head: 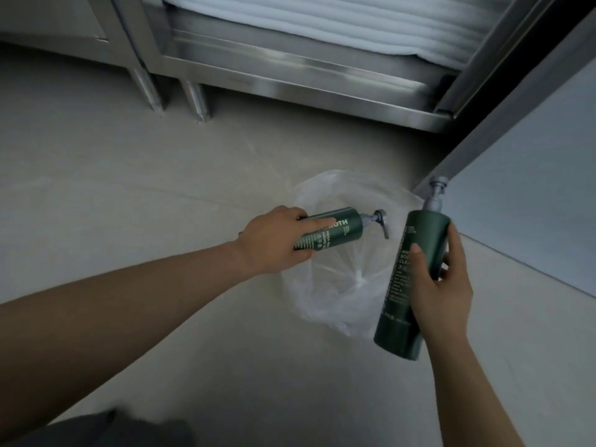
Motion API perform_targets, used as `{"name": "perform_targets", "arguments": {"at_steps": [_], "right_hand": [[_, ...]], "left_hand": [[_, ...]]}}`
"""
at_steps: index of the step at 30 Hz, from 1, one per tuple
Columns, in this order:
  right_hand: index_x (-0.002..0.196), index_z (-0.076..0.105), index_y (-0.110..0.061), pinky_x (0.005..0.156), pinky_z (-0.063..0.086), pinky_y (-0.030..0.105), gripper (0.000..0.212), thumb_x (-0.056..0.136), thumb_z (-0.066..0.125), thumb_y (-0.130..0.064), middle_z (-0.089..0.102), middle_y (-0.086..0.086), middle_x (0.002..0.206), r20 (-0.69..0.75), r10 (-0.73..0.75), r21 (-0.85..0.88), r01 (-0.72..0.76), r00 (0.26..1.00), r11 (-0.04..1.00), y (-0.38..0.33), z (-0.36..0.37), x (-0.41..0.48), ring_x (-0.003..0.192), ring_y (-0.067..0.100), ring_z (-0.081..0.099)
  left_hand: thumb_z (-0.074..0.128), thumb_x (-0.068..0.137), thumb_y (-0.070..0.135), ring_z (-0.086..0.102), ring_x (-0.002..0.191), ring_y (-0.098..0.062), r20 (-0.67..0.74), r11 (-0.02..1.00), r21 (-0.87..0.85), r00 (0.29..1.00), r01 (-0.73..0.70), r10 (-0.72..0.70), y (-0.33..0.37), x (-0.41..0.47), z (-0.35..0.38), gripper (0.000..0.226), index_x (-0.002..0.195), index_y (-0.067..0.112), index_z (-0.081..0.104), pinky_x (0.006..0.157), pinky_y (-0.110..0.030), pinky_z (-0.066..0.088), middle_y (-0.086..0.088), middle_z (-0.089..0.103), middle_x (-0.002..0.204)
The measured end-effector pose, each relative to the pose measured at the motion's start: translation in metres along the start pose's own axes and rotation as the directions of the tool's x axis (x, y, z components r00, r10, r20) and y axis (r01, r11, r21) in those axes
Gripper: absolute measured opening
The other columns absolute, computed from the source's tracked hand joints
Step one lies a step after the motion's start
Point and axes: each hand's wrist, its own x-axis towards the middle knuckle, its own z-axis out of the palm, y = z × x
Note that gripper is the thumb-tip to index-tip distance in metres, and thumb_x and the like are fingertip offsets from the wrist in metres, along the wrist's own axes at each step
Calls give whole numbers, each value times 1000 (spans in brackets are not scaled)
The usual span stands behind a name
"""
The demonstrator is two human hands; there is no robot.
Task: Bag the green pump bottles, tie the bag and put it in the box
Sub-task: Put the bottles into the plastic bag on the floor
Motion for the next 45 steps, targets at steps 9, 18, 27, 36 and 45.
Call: {"name": "perform_targets", "arguments": {"at_steps": [9,18,27,36,45], "right_hand": [[139,30,-47,84,48,34,59,89,58,-32,51,-7,114,-25,86,-26,-87,996,996,30,-25,-17,93,13,55],[140,29,-48,78,47,30,60,89,58,-33,52,-7,111,-13,107,-57,-107,994,993,39,-27,-19,85,0,54],[139,28,-51,83,46,33,61,88,58,-34,50,-9,115,-6,102,-72,-102,995,992,41,-17,-16,95,13,54],[140,28,-49,82,44,31,61,89,58,-35,51,-7,111,9,91,-83,-90,996,992,36,-2,-21,96,13,55],[141,29,-47,82,47,34,61,89,59,-33,52,-4,111,13,100,-99,-98,995,990,31,10,-25,94,15,56]], "left_hand": [[54,87,42,48,111,-25,31,999,-39,999,20,-19,24,41,34,62,141,42,26,77,-33,46,-2,51,123],[50,88,50,40,127,-25,-4,995,-95,1000,18,-19,26,58,44,62,143,35,25,95,-37,42,-4,41,143],[52,89,42,43,124,-31,-164,947,-212,947,239,-276,-22,48,31,55,139,23,38,99,-45,41,-9,44,140],[54,91,25,57,103,-29,-48,818,-452,906,355,-420,-31,35,45,45,135,24,44,91,-33,41,-12,58,120],[60,88,17,55,77,-15,-123,754,-551,859,356,-496,-44,25,34,24,111,19,64,76,-21,38,3,58,90]]}}
